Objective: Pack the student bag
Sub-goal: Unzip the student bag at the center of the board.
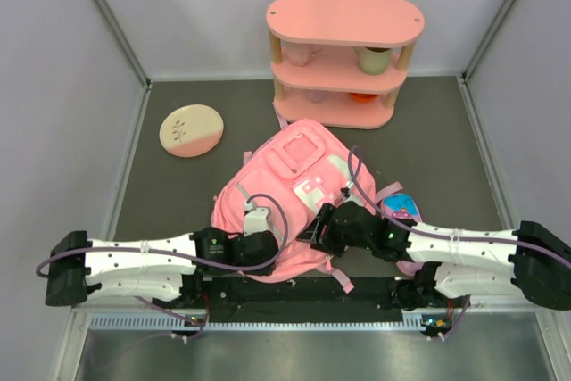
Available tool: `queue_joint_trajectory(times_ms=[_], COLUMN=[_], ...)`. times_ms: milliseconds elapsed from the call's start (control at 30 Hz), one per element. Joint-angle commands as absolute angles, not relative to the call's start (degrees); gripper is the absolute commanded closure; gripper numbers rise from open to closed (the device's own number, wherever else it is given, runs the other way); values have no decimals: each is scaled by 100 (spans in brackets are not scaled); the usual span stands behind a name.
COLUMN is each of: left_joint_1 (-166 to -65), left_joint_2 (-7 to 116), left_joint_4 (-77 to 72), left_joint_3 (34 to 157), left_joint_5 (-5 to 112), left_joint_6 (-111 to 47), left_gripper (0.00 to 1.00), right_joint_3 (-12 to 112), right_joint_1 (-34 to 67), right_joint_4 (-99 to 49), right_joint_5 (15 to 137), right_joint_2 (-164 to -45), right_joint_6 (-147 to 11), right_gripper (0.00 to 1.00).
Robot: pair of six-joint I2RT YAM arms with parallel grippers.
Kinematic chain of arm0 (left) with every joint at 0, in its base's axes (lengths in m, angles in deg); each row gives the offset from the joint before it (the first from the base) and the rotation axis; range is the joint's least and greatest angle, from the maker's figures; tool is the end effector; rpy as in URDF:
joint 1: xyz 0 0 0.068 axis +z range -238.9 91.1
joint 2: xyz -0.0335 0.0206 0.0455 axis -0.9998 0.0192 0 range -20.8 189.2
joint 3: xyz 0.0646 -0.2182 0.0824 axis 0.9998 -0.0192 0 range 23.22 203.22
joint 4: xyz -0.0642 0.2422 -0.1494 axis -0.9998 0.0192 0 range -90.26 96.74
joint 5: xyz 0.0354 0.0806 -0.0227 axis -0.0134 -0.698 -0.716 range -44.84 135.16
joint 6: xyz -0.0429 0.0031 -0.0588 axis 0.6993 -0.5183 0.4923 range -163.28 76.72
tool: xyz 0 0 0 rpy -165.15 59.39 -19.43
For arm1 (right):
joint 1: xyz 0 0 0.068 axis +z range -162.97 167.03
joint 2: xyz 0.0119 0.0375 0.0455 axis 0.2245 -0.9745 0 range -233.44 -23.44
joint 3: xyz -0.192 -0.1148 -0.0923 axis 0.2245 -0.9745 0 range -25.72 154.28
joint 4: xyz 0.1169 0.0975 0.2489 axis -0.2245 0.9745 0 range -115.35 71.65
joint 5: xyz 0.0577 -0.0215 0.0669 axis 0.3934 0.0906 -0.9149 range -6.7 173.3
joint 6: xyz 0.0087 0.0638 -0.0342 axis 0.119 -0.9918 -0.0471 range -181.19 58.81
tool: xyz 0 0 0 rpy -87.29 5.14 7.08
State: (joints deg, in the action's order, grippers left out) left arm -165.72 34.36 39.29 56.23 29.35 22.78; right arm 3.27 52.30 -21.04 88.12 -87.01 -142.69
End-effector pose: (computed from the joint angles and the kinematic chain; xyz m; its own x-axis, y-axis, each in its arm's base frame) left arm 0.0685 -0.2195 0.1386 -0.9107 0.0323 -0.4117 0.1847 0.9235 -0.3361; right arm 0.1233 0.2555 0.1290 -0.9070 0.3866 -0.1672 0.1300 0.6344 0.7620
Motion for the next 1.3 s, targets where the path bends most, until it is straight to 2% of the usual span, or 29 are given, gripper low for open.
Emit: queue_joint_trajectory(times_ms=[0,167,200,233,300,367,433,500,533,633,667,867,1133,1267], left_joint_1=[-16686,-16686,-16695,-16695,-16721,-16713,-16713,-16713,-16713,-16713,-16713,-16713,-16713,-16713], left_joint_2=[3624,3590,3555,3467,3318,3089,2914,2851,2799,2772,2772,2693,2614,2403], left_joint_4=[4324,4412,4430,4465,4465,4474,4474,4518,4535,4562,4570,4527,4518,4395], left_joint_3=[5732,5715,5715,5723,5715,5636,5504,5434,5372,5302,5301,5354,5618,5732], left_joint_5=[2882,2679,2644,2574,2478,2354,2301,2336,2363,2380,2389,2319,2187,2134], left_joint_6=[2553,2677,2712,2738,2791,2852,2879,2957,2993,3028,3028,2897,2651,2370], left_gripper=[69,66,53,51,59,61,73,80,90,94,99,100,100,100], right_joint_3=[697,724,724,724,724,715,724,741,741,759,776,751,697,671], right_joint_1=[5286,5303,5312,5321,5330,5338,5347,5347,5356,5391,5435,5681,5786,5901], right_joint_4=[-2570,-2553,-2553,-2553,-2553,-2561,-2579,-2597,-2640,-2763,-2755,-2894,-3274,-3299], right_joint_5=[8840,8831,8822,8822,8814,8787,8761,8726,8700,8550,8524,8550,8216,8523], right_joint_2=[-8725,-8698,-8698,-8698,-8707,-8725,-8751,-8769,-8777,-8795,-8778,-8751,-9533,-9516], right_joint_6=[-14390,-14363,-14355,-14337,-14337,-14346,-14337,-14337,-14354,-14424,-14451,-14828,-15084,-15172], right_gripper=[44,45,45,45,45,45,45,45,45,46,46,45,47,48])
